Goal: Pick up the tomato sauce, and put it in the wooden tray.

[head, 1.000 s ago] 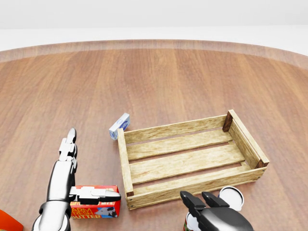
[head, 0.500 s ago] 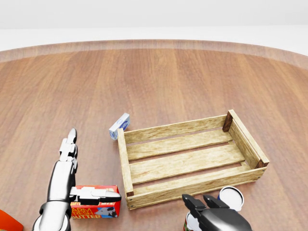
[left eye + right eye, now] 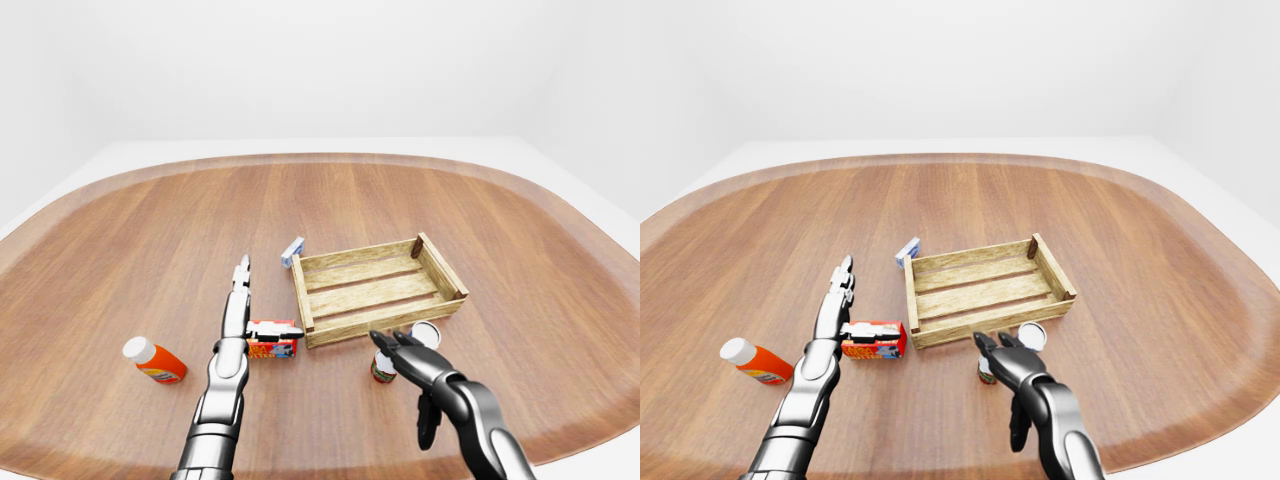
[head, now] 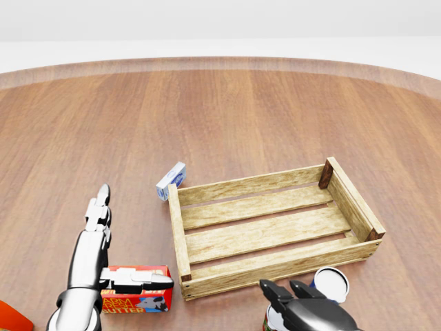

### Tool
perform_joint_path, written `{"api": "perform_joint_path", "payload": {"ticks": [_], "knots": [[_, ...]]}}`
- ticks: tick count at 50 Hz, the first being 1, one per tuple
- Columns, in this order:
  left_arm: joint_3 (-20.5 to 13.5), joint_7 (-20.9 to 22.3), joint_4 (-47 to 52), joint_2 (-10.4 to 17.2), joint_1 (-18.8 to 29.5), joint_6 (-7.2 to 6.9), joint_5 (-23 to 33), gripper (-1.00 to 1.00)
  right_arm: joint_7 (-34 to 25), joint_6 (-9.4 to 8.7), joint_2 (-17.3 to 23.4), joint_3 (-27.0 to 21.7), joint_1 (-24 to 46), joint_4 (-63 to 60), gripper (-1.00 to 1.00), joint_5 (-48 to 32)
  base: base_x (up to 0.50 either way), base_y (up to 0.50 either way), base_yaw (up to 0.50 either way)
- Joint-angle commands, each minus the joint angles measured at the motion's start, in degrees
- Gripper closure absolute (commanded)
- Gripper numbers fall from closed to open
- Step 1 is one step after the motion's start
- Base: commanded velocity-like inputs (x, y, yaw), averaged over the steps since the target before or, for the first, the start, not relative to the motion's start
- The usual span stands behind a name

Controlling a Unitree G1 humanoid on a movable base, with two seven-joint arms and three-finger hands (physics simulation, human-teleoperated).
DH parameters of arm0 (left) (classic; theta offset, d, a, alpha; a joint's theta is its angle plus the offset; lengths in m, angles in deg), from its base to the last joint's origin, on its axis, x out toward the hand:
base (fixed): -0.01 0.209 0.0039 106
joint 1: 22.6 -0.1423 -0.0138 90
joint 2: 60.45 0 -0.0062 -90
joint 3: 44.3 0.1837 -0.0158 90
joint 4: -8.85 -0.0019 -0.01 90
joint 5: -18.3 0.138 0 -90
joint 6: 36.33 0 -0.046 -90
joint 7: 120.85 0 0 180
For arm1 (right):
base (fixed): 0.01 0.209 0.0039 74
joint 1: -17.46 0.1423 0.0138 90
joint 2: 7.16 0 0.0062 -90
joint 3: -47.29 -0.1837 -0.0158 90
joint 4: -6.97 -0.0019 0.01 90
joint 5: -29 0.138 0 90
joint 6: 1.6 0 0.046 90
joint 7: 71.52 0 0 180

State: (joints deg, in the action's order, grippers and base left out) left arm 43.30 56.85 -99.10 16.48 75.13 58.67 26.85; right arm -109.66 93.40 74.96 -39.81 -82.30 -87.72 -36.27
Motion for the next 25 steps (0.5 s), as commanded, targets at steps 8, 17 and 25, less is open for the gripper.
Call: {"api": "perform_joint_path", "payload": {"ticks": [8, 17, 25], "knots": [[0.06, -0.03, 0.03, -0.03, 0.02, 0.0, 0.05, -1.0, 1.18, 0.0, 0.17, 0.32, 1.14, 2.99, -1.0, 0.07, 0.0, 0.0, 0.0], [0.02, -0.02, -0.03, -0.01, 0.04, 0.0, 0.01, -1.0, 2.15, 0.0, 0.38, 0.34, 1.98, 5.28, -1.0, 0.21, 0.0, 0.0, 0.0], [-0.01, -0.01, -0.29, 0.04, 0.11, 0.0, 0.01, -1.0, 2.13, 0.0, 0.55, 0.11, 2.79, 6.02, -1.0, 0.53, 0.0, 0.0, 0.0]]}}
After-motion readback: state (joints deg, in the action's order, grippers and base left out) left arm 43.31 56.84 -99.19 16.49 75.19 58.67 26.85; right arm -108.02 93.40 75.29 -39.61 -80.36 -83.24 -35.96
